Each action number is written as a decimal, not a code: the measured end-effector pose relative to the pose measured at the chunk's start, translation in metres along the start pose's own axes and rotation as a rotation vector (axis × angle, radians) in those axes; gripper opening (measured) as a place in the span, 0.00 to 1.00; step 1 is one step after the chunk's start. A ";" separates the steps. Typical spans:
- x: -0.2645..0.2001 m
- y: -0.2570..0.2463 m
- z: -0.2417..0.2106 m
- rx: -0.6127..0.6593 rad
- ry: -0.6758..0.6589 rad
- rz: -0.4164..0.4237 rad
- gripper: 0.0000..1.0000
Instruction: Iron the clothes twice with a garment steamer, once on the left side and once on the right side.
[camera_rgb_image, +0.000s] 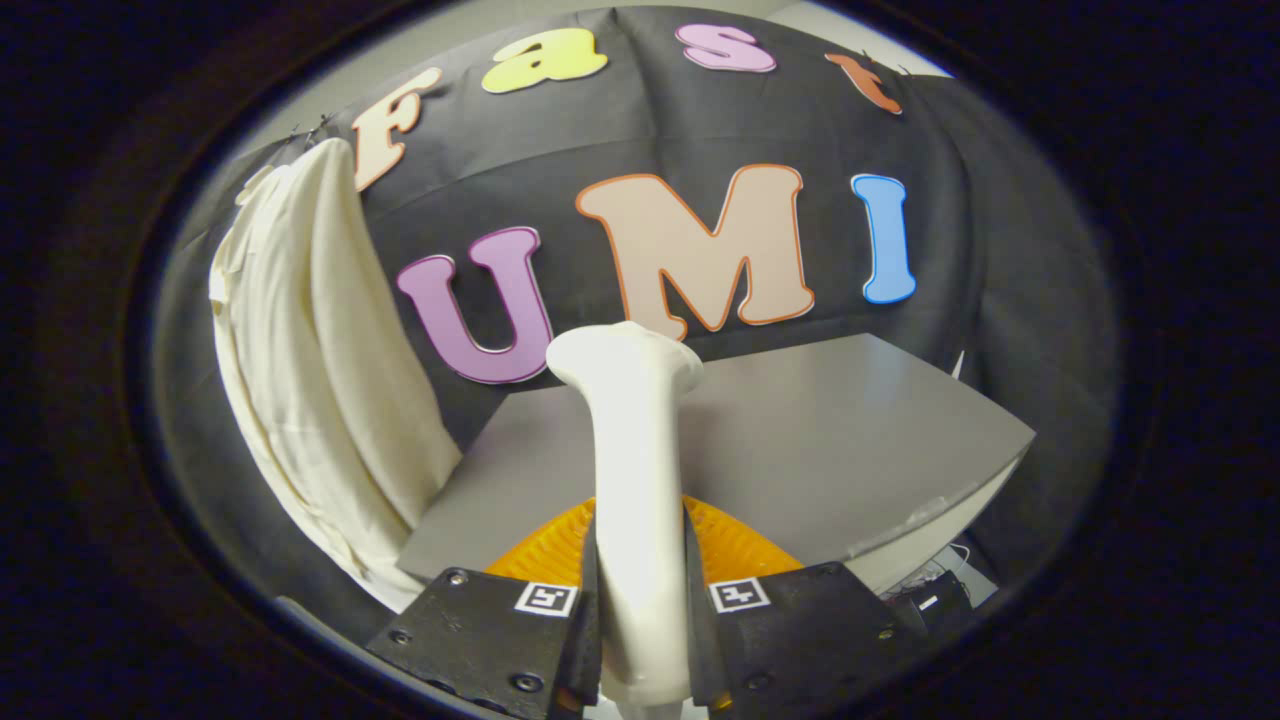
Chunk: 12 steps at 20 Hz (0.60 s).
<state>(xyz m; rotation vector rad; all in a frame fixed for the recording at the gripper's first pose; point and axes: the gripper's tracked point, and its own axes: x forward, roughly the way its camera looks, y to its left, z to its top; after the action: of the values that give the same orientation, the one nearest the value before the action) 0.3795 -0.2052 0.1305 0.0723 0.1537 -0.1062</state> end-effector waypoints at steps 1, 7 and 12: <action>-0.019 0.010 0.000 0.005 -0.020 -0.009 0.34; -0.135 0.103 -0.022 -0.015 -0.083 -0.025 0.34; -0.201 0.194 -0.034 -0.058 -0.151 0.011 0.34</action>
<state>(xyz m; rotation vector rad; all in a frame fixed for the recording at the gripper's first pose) 0.1982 0.0096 0.1413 0.0066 0.0053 -0.0959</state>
